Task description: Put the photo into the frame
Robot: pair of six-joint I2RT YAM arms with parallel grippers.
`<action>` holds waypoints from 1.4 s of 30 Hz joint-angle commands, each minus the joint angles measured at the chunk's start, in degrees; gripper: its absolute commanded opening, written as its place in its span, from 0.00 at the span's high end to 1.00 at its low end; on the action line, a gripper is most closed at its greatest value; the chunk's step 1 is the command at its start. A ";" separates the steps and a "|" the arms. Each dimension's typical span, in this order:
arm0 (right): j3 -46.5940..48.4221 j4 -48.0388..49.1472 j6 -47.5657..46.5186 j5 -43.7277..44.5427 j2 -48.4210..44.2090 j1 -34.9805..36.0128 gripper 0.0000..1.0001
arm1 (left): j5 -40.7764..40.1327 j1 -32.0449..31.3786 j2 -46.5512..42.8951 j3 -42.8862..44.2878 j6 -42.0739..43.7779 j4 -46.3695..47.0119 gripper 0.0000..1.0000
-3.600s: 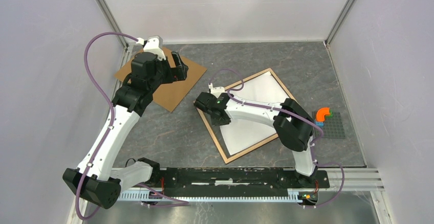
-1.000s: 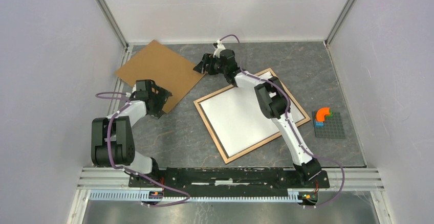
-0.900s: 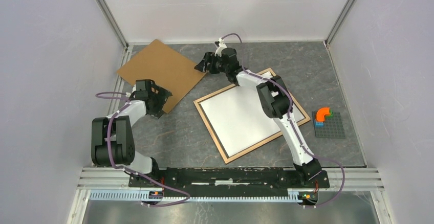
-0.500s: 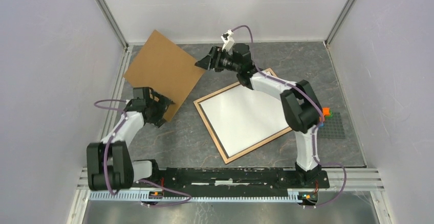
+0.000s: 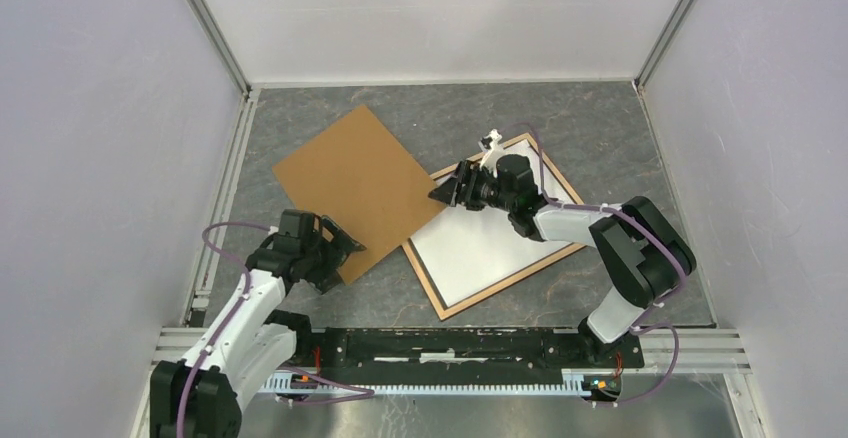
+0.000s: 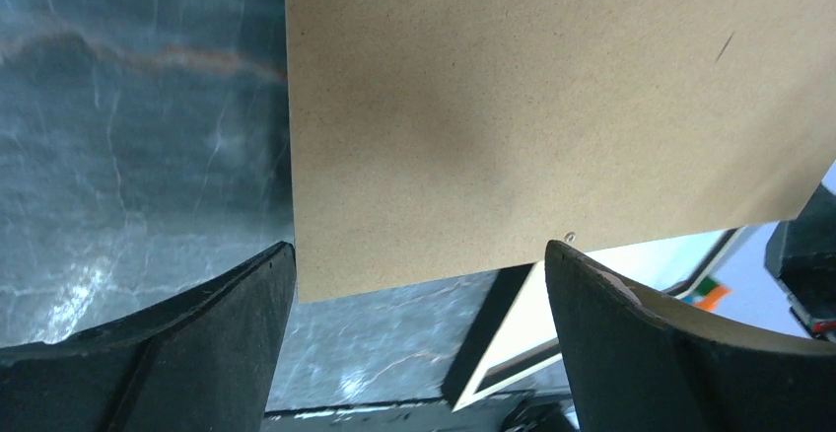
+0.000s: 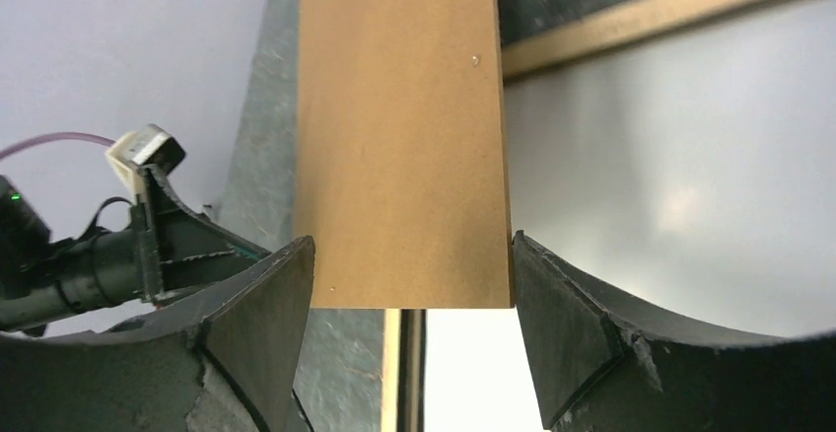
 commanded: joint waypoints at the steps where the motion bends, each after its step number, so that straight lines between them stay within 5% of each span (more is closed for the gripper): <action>1: -2.26 1.93 -1.79 -2.90 -3.19 1.48 0.22 | -2.56 -5.49 -2.49 0.54 -5.19 4.25 0.00; 7: -4.04 -2.49 -8.07 -2.22 -3.61 -0.77 0.15 | -5.28 -5.77 -2.19 -1.05 -3.31 3.33 0.00; 14: 2.48 -24.64 -32.86 7.70 -8.00 -1.60 0.05 | -7.67 -5.77 -4.17 -2.25 -4.54 1.42 0.00; 19: 2.46 -28.34 -46.77 15.08 -18.27 3.02 0.05 | -12.83 -5.79 -5.39 1.17 -1.56 -4.07 0.00; 28: -12.16 -6.32 -82.12 31.55 -23.63 30.10 0.02 | -29.72 -5.77 -12.34 17.40 7.82 -17.19 0.00; 33: -12.78 1.70 -103.35 36.82 -13.05 42.40 0.02 | -37.34 -5.77 -13.33 27.69 14.26 -19.25 0.00; 42: -1.73 14.94 -119.80 53.72 10.22 49.81 0.05 | -40.76 -5.81 -16.80 34.26 17.88 -19.71 0.00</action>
